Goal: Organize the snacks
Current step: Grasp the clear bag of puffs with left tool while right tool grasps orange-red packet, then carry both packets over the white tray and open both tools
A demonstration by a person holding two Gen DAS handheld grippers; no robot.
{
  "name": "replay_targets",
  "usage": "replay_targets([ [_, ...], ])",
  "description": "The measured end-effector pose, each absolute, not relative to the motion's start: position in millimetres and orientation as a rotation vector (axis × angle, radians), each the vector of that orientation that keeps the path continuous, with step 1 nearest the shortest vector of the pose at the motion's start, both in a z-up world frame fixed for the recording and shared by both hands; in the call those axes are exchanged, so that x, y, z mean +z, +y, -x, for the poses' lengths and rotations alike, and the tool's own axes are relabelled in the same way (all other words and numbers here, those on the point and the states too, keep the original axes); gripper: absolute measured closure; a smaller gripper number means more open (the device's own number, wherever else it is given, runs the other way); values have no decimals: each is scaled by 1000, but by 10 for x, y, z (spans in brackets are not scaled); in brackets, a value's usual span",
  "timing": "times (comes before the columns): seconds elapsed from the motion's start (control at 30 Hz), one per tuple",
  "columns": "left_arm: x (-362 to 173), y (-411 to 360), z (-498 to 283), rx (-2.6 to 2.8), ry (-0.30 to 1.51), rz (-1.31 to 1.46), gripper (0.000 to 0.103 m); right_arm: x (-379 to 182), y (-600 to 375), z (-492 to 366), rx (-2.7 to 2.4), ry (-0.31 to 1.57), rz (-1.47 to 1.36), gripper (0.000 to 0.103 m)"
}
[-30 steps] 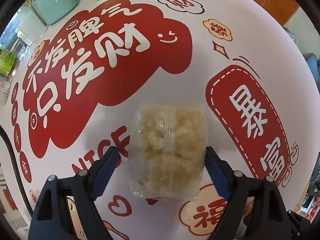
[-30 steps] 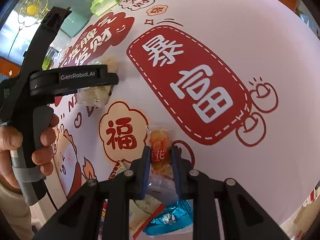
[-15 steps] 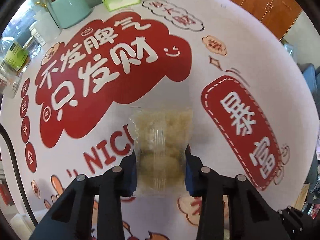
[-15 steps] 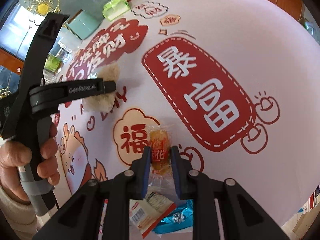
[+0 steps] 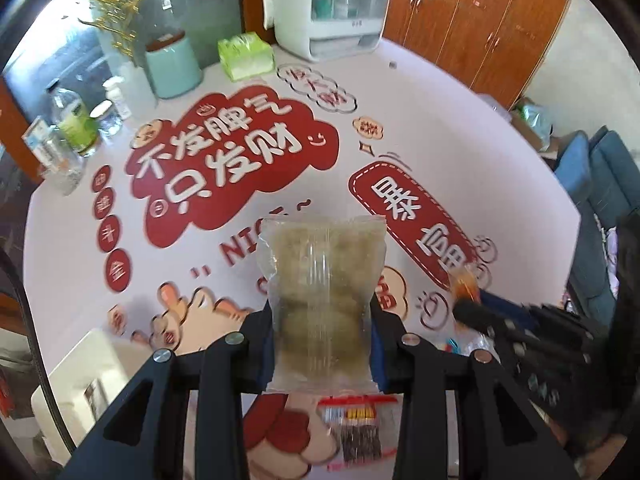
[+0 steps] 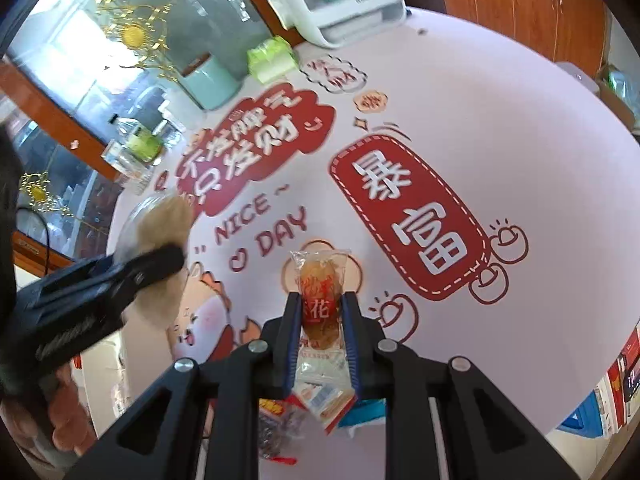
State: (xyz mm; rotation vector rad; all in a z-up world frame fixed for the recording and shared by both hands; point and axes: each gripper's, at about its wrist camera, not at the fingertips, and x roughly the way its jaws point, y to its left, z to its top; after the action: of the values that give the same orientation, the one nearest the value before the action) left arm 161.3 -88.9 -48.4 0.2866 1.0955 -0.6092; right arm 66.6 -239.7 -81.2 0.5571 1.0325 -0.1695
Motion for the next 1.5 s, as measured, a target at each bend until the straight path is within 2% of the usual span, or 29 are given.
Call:
replay_targets([
  [0.3,-123,74,-1111,-551,1044,-161,68,-348,-1883,-507,-83,968,-497,83],
  [0.83,-469,1921,-531,-176,1109,32,68,148,-590,-483,218,935,-311,83],
  [1.17,-351,2405,-569,-68,1051,101,68,386,-24,-709,332,909,-212,83],
  [1.5,-128,2353,-964,-71,990,90,68,539,316,-1031,360,886,-134,83],
])
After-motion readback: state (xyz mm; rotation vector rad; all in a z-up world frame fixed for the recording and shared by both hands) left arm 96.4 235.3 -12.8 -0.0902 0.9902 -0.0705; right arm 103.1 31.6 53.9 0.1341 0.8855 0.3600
